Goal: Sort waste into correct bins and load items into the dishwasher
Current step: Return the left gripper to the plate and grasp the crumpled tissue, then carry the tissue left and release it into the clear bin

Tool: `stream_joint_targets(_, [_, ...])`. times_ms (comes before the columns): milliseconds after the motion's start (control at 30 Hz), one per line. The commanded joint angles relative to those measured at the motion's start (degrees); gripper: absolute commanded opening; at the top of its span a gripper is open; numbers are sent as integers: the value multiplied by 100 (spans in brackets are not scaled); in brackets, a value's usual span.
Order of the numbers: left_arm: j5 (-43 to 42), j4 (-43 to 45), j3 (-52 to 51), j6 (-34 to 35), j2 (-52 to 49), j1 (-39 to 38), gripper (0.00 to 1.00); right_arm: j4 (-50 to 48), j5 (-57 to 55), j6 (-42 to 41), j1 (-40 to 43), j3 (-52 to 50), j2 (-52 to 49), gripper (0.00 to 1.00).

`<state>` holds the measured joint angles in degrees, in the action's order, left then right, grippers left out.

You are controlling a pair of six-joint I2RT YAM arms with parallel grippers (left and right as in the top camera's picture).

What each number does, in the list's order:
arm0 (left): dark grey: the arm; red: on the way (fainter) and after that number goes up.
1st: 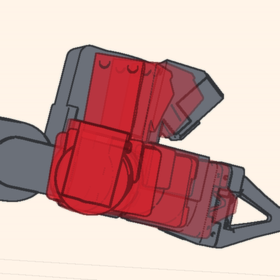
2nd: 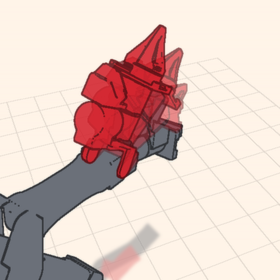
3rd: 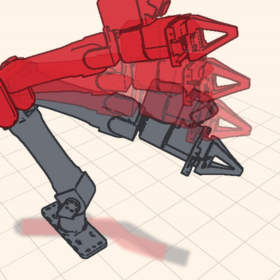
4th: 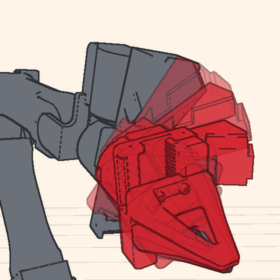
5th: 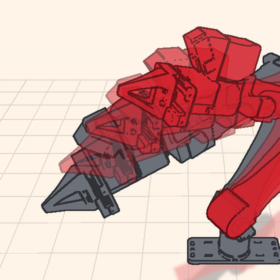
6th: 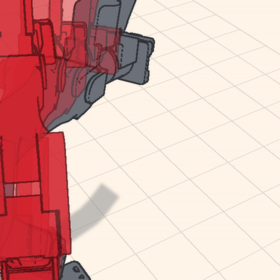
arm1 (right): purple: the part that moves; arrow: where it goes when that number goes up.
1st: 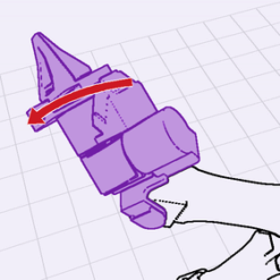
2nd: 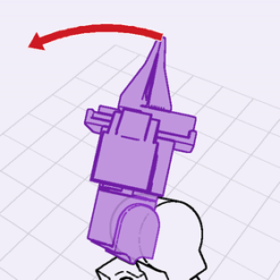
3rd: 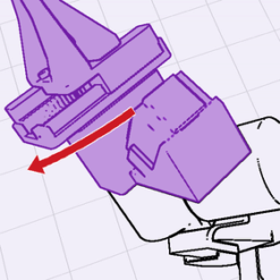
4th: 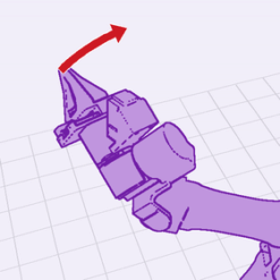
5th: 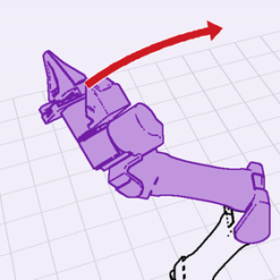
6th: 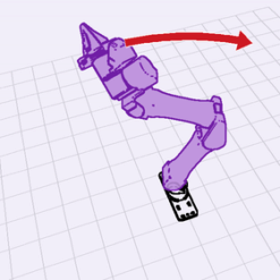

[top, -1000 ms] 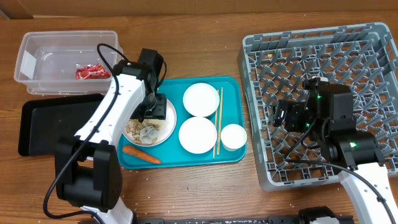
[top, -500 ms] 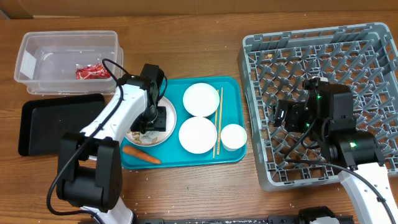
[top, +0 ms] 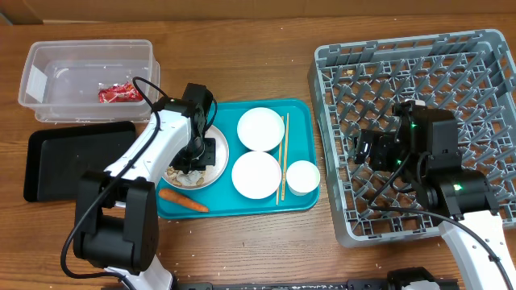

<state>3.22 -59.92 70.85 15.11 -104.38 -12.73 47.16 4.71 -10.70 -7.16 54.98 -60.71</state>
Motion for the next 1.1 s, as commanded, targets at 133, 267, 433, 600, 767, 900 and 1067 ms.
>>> stream_joint_targets(133, [-24,-20,28,35,61,9,4,-26,52,-26,15,136,35,100])
stream_joint_targets(267, [35,-337,658,-20,79,74,4,-28,52,-26,15,136,35,100])
stream_joint_targets(433, [61,-730,1843,-334,92,348,4,-26,52,-26,15,136,35,100])
stream_joint_targets(600, [514,-686,2743,-332,92,756,4,-26,52,-26,15,136,35,100])
stream_joint_targets(767, [619,94,3112,-284,90,1545,4,-26,52,-26,15,136,35,100])
stream_joint_targets(900, [557,503,3102,42,59,1971,4,-24,55,-26,15,136,35,100])
stream_joint_targets(1067, [531,1095,2973,37,55,2345,4,-28,52,-26,15,136,35,100])
